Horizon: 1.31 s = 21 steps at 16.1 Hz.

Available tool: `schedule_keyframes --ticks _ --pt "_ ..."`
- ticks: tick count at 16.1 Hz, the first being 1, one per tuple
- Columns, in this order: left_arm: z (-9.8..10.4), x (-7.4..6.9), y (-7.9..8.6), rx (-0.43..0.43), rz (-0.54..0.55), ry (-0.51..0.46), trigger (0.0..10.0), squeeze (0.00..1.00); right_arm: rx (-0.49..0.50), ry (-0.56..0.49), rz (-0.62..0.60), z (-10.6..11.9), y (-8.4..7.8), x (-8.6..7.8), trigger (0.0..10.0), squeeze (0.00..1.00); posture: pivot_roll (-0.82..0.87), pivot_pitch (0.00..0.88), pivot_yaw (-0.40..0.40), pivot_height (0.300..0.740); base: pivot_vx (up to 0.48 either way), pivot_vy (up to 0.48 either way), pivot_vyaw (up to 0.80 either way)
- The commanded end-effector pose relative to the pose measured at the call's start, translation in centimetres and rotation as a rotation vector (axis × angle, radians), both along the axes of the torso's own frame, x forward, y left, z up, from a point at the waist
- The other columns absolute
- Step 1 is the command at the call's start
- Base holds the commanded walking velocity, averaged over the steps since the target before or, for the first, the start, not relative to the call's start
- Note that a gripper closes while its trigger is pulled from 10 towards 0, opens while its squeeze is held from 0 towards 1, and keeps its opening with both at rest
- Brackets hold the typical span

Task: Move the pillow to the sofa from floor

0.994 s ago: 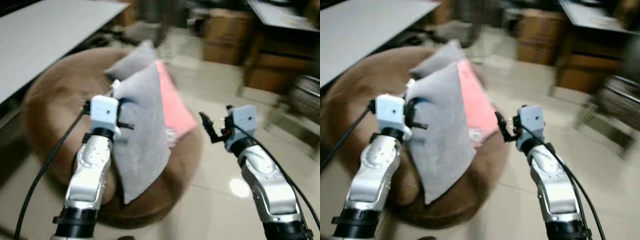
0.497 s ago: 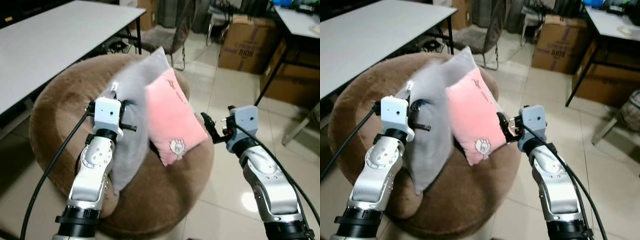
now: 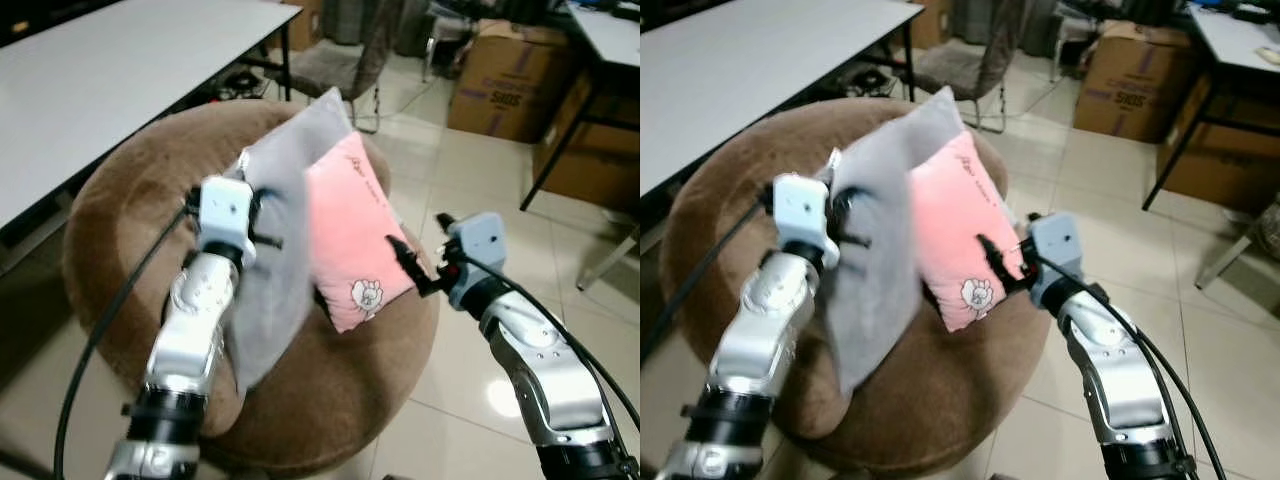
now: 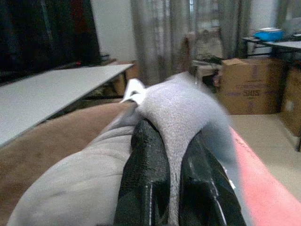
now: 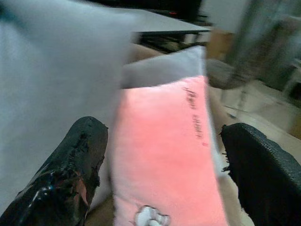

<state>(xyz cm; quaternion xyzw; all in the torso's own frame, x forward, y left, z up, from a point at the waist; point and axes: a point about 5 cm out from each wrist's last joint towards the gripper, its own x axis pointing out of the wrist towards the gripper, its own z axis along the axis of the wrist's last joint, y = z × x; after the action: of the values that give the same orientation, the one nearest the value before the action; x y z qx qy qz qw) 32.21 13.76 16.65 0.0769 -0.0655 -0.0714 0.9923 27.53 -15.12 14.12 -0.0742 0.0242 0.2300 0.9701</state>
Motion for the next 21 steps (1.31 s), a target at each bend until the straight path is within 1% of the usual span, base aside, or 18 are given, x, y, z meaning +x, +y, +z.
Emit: schedule_keyframes --ticks 1,2,3,5,7,8,9,10,11,12,13,14,15,16,17,18,20,21 --pt "1.9 0.7 0.2 0.019 0.024 -0.039 10.0 0.0 -0.006 -0.004 0.053 0.4 0.1 -0.4 10.0 0.0 -0.01 0.0 0.013 0.74 0.0 0.0 0.0" --pt "2.4 1.4 0.5 0.023 0.062 -0.022 10.0 0.0 -0.022 0.007 0.088 0.4 0.1 -0.6 10.0 0.0 -0.01 0.0 0.014 0.74 0.0 0.0 0.0" --pt "2.8 1.9 0.7 -0.033 0.109 0.003 10.0 0.0 -0.023 0.02 0.126 0.3 0.2 -0.8 10.0 0.0 -0.01 0.0 0.015 0.74 0.0 0.0 0.0" --pt "2.4 2.3 0.5 -0.155 0.151 0.055 10.0 0.0 -0.02 0.035 0.193 0.4 0.3 -1.2 10.0 0.0 -0.01 0.0 0.011 0.74 0.0 0.0 0.0" --pt "0.4 2.6 0.7 -0.291 0.216 0.167 10.0 0.0 -0.044 0.056 0.284 0.6 0.4 -1.5 10.0 0.0 -0.01 0.0 0.006 0.74 0.0 0.0 0.0" --pt "-1.0 2.8 1.1 -0.417 0.265 0.221 10.0 0.0 -0.062 0.061 0.321 0.7 0.4 -1.6 10.0 0.0 -0.01 0.0 0.006 0.74 0.0 0.0 0.0" --pt "-1.8 2.9 1.4 -0.477 0.289 0.244 10.0 0.0 -0.068 0.062 0.336 0.8 0.4 -1.6 10.0 0.0 -0.01 0.0 -0.002 0.74 0.0 0.0 0.0" --pt "-3.5 3.0 1.8 -0.51 0.32 0.297 10.0 0.0 -0.079 0.066 0.362 1.0 0.3 -1.6 10.0 0.0 -0.01 0.0 -0.015 0.74 0.0 0.0 0.0" --pt "-4.3 3.0 1.9 -0.5 0.328 0.323 10.0 0.0 -0.086 0.07 0.375 1.0 0.4 -1.5 10.0 0.0 -0.01 0.0 -0.015 0.74 0.0 0.0 0.0" --pt "-4.4 3.1 1.9 -0.501 0.332 0.326 10.0 0.0 -0.094 0.071 0.383 1.0 0.3 -1.5 10.0 0.0 -0.01 0.0 -0.02 0.74 0.0 0.0 0.0" --pt "-4.4 3.3 1.7 -0.535 0.332 0.333 10.0 0.0 -0.093 0.075 0.391 1.1 0.4 -1.5 10.0 0.0 -0.01 0.0 -0.022 0.74 0.0 0.0 0.0" --pt "-4.1 3.9 1.0 -0.617 0.313 0.335 10.0 0.0 -0.094 0.083 0.418 1.1 0.5 -1.5 10.0 0.0 -0.01 0.0 -0.022 0.74 0.0 0.0 0.0" --pt "-4.3 4.2 0.6 -0.677 0.312 0.349 10.0 0.0 -0.098 0.087 0.433 1.1 0.6 -1.5 10.0 0.0 -0.01 0.0 -0.022 0.74 0.0 0.0 0.0" --pt "-4.8 4.4 0.6 -0.731 0.331 0.369 10.0 0.0 -0.101 0.089 0.443 1.1 0.7 -1.5 10.0 0.0 -0.02 0.0 -0.02 0.74 0.0 0.0 0.0" --pt "-5.3 4.5 0.8 -0.76 0.354 0.378 10.0 0.0 -0.102 0.091 0.452 1.2 0.8 -1.6 10.0 0.0 -0.02 0.0 -0.02 0.74 0.0 0.0 0.0" --pt "-6.1 4.3 1.3 -0.759 0.385 0.399 10.0 0.0 -0.103 0.093 0.46 1.2 0.8 -1.7 10.0 0.0 -0.02 0.0 -0.02 0.74 0.0 0.0 0.0" --pt "-7.5 3.7 3.1 -0.778 0.474 0.415 10.0 0.0 -0.103 0.099 0.473 1.3 0.8 -1.7 10.0 0.0 -0.03 0.0 -0.02 0.74 0.0 0.0 0.0" --pt "-8.5 3.2 4.1 -0.722 0.51 0.444 10.0 0.0 -0.103 0.109 0.486 1.2 0.8 -1.8 10.0 0.0 -0.03 0.0 -0.02 0.74 0.0 0.0 0.0"
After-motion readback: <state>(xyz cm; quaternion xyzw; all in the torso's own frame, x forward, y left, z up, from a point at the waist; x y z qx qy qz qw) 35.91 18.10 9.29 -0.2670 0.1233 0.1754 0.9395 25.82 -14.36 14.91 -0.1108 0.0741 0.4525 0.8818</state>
